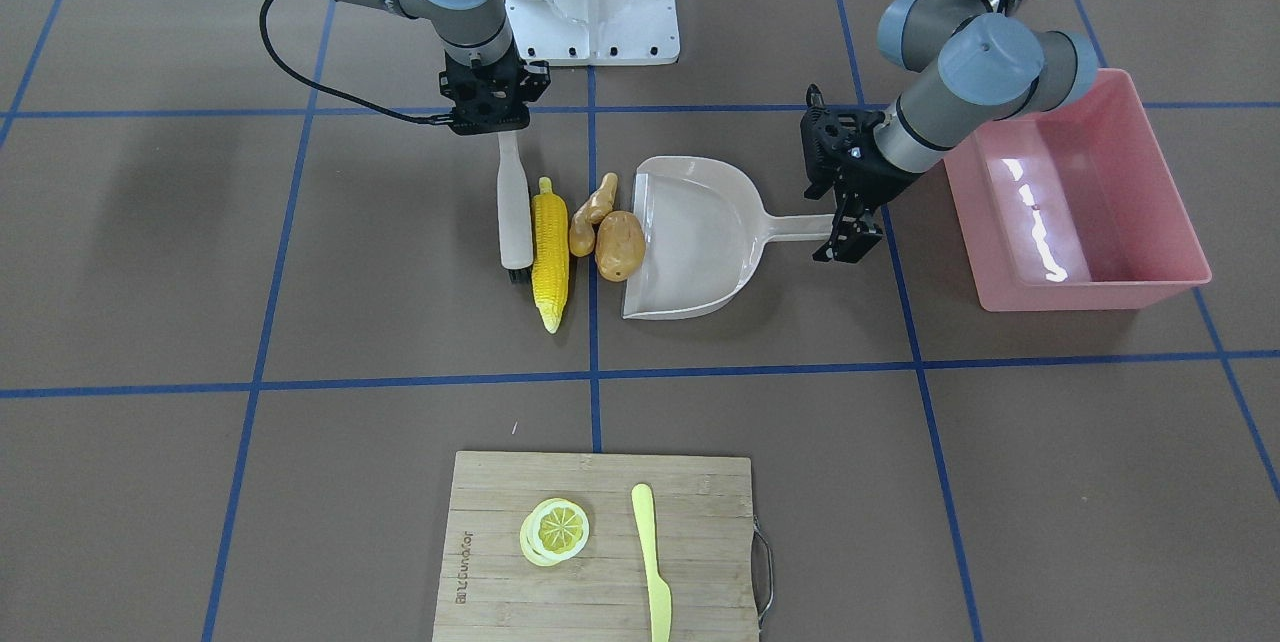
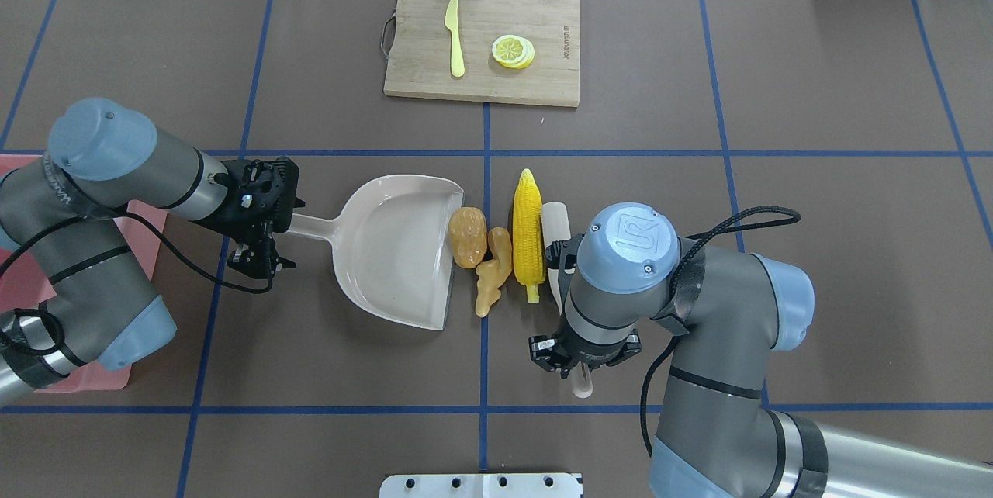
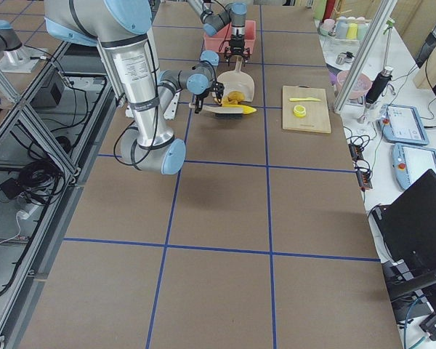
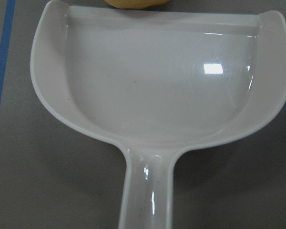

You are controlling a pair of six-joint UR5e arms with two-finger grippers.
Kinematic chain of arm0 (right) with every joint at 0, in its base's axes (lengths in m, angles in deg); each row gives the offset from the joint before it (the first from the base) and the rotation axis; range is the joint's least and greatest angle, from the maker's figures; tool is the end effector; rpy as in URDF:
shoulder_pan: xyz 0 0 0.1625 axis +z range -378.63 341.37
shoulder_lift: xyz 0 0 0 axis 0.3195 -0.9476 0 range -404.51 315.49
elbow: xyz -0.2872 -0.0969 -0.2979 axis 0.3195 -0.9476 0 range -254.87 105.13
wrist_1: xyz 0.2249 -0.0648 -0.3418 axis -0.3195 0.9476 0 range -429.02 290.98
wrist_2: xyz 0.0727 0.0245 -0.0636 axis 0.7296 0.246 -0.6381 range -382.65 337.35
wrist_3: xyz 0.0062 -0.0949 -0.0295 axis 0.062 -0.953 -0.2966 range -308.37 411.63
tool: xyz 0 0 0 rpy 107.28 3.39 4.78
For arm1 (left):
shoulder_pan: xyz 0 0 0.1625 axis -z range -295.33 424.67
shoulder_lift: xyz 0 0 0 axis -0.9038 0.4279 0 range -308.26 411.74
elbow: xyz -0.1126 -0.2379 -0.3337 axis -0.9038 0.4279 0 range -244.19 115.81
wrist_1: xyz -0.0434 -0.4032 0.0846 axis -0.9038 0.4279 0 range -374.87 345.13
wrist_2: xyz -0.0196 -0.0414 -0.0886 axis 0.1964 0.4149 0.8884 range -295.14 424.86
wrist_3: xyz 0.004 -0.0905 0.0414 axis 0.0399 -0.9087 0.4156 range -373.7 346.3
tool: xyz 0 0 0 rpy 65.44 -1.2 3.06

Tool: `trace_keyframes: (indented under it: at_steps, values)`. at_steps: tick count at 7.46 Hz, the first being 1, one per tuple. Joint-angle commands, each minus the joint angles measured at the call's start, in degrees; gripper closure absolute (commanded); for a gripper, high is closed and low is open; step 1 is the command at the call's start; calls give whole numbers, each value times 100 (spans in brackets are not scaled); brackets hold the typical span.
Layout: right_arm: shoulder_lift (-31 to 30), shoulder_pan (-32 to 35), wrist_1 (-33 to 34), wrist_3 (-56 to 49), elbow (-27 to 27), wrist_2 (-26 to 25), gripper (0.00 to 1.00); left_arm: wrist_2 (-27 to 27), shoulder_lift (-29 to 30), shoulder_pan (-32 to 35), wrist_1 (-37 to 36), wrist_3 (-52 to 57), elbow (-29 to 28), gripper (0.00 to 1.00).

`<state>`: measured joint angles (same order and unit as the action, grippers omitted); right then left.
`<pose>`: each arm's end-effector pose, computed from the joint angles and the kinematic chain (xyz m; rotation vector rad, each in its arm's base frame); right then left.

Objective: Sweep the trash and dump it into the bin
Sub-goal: 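Sweep the potato, ginger and corn into the dustpan with the right gripper's brush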

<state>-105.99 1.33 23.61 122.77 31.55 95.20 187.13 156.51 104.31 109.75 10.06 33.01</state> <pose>-0.5470 -0.2911 0.2570 -0.1969 -0.8361 -0.1613 0.4088 -0.4428 0.3898 0.8985 0.7964 1.4279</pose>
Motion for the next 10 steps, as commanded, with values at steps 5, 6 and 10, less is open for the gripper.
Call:
trace_keyframes:
  at_steps: [5,6,10]
  values:
    - [583,-212,-1412,743,-909,-184,100,-19,-106,0,141,-187,0,3]
    - [750,-230,-1667,883,-1138,-184,100,-19,-80,-9,150,-310,0,3]
    - [1200,-230,-1784,1174,-1263,-237,100,-19,-97,-9,150,-312,0,3]
